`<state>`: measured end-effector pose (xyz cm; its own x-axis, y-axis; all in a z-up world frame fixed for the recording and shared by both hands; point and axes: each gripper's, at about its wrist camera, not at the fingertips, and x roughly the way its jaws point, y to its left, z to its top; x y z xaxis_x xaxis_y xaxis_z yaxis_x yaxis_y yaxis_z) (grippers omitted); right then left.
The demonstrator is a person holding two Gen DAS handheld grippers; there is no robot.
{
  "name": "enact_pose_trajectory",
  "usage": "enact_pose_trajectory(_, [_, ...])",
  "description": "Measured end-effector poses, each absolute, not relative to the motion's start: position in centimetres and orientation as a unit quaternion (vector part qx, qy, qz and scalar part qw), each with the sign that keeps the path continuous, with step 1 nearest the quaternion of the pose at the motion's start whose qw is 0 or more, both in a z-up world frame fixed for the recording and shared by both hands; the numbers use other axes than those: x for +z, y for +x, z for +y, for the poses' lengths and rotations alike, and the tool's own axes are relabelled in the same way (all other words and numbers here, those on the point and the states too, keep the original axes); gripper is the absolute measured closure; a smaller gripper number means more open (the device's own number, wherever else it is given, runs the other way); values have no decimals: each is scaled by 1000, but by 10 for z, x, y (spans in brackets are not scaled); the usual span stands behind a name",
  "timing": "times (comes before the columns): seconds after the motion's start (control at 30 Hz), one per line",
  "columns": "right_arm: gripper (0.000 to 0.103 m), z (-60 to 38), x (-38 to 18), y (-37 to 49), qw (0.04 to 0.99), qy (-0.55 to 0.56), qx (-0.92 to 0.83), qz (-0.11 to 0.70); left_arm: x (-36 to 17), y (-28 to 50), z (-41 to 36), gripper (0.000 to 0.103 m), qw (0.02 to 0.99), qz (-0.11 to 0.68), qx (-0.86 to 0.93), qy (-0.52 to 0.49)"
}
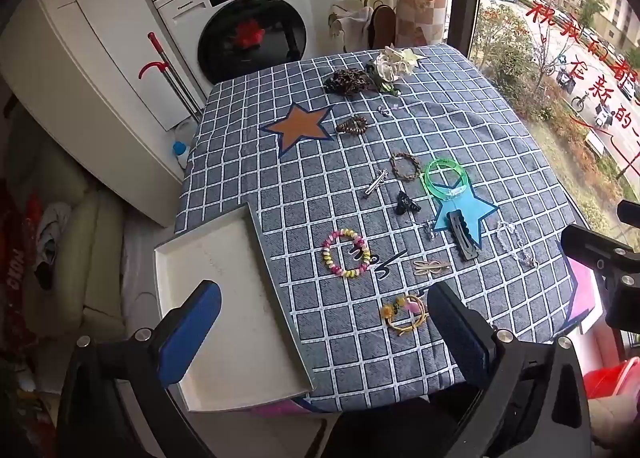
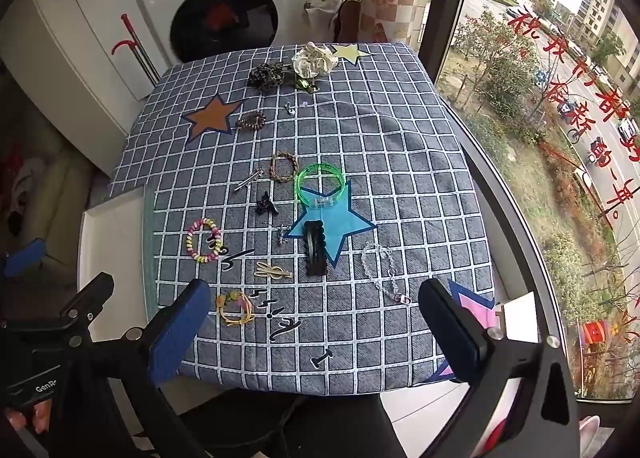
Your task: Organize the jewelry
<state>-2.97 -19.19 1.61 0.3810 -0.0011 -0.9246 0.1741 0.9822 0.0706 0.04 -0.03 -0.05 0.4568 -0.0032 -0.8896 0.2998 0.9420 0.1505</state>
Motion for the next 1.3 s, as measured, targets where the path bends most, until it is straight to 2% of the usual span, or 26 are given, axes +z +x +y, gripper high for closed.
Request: enact_pose_trajectory(1.3, [0, -182, 12, -34, 821, 85, -74, 559, -14, 1, 7, 0, 827, 531, -109, 151])
